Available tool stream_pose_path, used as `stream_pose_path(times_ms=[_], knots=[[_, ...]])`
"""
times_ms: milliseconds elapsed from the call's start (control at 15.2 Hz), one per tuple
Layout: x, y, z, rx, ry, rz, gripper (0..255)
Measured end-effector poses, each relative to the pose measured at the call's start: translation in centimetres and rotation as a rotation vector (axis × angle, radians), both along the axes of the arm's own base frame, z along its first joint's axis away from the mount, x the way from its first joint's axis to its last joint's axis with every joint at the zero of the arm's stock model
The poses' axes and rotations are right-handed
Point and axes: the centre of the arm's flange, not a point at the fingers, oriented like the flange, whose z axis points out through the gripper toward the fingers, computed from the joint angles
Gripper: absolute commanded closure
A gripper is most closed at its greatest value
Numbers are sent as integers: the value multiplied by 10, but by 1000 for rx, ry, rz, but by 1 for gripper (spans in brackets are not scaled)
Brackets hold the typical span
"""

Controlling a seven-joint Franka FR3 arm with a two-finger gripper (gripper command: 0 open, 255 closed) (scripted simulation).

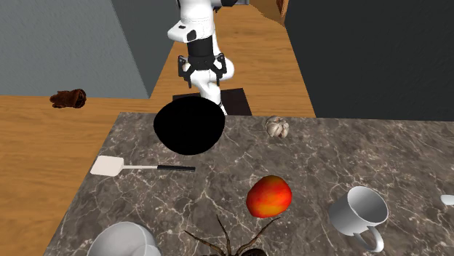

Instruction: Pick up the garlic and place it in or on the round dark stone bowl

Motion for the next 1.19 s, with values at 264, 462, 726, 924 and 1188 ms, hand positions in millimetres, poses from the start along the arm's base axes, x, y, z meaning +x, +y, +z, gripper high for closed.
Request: stream_pose_path(times_ms=[264, 462, 726, 924, 1188], knots=[[16, 25, 1, -38, -13, 57, 0], [37, 60, -3, -90, -30, 135, 0], [60, 111, -8, -163, -56, 244, 0], [72, 151, -16, -217, -75, 325, 0], [86, 207, -27, -289, -100, 435, 0]])
